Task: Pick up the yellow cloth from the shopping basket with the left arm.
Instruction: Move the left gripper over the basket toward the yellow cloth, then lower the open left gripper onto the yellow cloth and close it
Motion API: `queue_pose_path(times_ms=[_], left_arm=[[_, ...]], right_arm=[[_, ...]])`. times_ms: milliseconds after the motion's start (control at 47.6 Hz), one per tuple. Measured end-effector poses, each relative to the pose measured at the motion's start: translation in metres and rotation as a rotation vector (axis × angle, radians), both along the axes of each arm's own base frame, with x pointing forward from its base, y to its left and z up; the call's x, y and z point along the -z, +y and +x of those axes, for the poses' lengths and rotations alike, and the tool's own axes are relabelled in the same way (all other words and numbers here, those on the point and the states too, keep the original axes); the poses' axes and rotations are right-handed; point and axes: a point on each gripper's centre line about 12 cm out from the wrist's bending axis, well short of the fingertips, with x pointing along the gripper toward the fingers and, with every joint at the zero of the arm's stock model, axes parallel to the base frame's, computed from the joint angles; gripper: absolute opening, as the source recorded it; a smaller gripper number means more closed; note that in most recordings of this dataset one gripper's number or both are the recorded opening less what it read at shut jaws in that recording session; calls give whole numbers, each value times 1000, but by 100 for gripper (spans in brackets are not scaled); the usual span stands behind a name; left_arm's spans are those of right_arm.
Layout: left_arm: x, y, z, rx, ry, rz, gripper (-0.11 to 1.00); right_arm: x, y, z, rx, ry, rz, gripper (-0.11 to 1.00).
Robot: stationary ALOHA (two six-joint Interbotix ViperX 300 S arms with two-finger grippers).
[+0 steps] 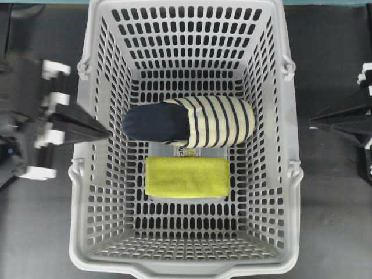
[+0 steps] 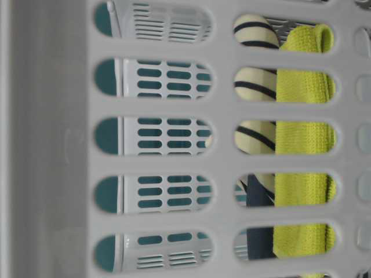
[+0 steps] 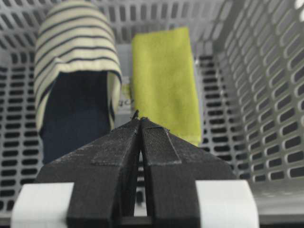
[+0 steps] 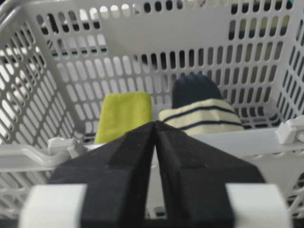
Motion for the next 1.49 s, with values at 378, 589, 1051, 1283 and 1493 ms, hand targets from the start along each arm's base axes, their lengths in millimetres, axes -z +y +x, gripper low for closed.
queue_pose_path(times_ms=[378,589,1051,1283,1493], left_arm=[[-1,-3,43,-12,202,4,5],[10,-9,82,-14,322,6,63],[85,-38,169,16,605,39,88],[118,-38,176,14,669,48,88],[144,-38,171,10,709,48,87]], right_arm=[[-7,4,1,-18,-32,-1,77],[-10,4,1,-20,-63,-1,76],[-13,4,1,-18,-77,-1,76],[-12,2,0,-10,-77,1,76],[-12,1,0,-2,-77,0,76]])
